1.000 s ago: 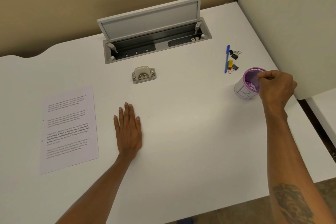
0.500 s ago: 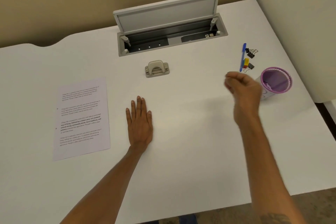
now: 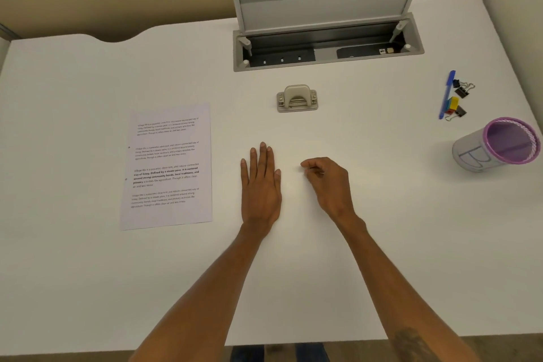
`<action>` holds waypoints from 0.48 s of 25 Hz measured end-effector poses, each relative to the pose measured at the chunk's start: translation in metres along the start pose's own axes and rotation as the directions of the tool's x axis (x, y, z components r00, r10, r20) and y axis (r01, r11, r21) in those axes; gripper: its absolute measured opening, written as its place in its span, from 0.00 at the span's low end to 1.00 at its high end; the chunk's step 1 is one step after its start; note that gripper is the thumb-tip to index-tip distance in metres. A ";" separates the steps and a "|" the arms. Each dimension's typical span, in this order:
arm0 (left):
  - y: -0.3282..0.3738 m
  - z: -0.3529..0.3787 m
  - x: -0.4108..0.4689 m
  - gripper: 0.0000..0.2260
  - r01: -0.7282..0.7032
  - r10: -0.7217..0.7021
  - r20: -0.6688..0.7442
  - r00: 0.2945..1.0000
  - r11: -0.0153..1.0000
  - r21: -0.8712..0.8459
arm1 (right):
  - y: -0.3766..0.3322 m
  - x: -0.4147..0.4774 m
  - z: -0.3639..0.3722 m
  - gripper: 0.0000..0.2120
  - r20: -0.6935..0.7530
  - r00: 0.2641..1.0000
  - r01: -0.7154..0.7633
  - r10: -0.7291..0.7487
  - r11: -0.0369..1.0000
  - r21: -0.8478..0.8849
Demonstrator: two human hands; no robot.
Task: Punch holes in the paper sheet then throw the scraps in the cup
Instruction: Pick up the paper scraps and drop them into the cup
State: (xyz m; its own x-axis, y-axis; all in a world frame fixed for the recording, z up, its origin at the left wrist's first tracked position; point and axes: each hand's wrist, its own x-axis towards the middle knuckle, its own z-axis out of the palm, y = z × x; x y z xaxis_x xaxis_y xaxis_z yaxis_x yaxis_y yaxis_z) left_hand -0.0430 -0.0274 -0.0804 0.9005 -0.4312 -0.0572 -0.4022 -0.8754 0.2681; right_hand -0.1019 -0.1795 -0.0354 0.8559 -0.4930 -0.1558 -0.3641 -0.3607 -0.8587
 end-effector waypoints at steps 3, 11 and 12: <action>0.000 0.001 0.000 0.24 0.005 -0.005 0.000 1.000 1.000 -0.011 | 0.005 0.004 0.008 0.08 0.010 0.997 0.071 -0.071 0.989 -0.127; 0.001 0.000 0.001 0.25 0.009 -0.009 0.002 1.000 1.000 0.002 | 0.003 0.005 0.020 0.03 -0.062 0.998 -0.016 0.007 0.989 -0.145; 0.001 0.000 0.001 0.25 0.011 -0.011 0.004 1.000 1.000 0.007 | 0.002 0.005 0.022 0.02 -0.066 0.998 -0.020 0.009 0.986 -0.163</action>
State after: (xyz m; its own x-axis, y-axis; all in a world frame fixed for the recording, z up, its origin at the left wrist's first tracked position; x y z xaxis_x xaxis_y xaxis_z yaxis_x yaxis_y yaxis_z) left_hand -0.0419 -0.0286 -0.0801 0.9042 -0.4221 -0.0645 -0.3931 -0.8818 0.2605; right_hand -0.0902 -0.1648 -0.0486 0.8265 -0.5475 -0.1311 -0.4360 -0.4752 -0.7642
